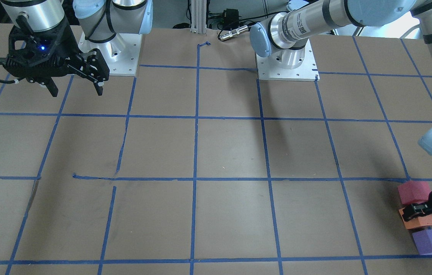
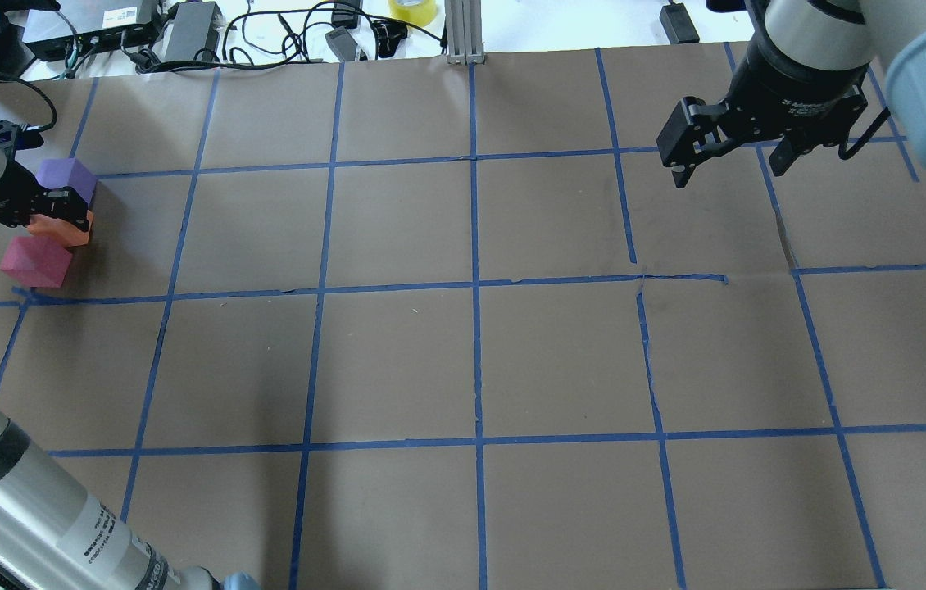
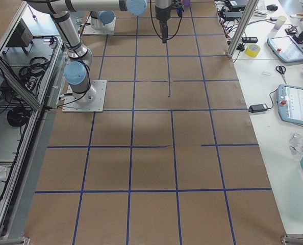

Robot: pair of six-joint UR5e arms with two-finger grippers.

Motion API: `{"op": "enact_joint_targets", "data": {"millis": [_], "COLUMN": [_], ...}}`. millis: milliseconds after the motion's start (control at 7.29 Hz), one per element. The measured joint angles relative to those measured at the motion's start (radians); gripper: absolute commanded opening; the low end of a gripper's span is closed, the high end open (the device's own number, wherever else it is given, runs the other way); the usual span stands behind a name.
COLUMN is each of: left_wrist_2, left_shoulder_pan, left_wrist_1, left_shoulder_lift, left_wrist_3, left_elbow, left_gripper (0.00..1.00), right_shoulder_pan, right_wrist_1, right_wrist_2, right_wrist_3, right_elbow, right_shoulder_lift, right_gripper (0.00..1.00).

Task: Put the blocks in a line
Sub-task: 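Lower the orange cube between the purple and pink cubes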

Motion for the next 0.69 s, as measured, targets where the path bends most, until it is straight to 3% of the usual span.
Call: {"op": "enact_joint_targets", "data": {"millis": [686], "left_wrist_2": [0.000], "left_shoulder_pan": [0.020], "left_wrist_1": [0.018], "left_shoulder_lift": [-0.014], "left_wrist_3": [0.091], "left_elbow": [0.015], "left_gripper": [0.28], "right_shoulder_pan": [-0.003], "right_wrist_1": [0.000], "right_wrist_2": [-0.001], "right_wrist_3": [-0.011], "right_elbow": [0.000], "right_shoulder_lift": [0.000], "right_gripper": [1.00]}}
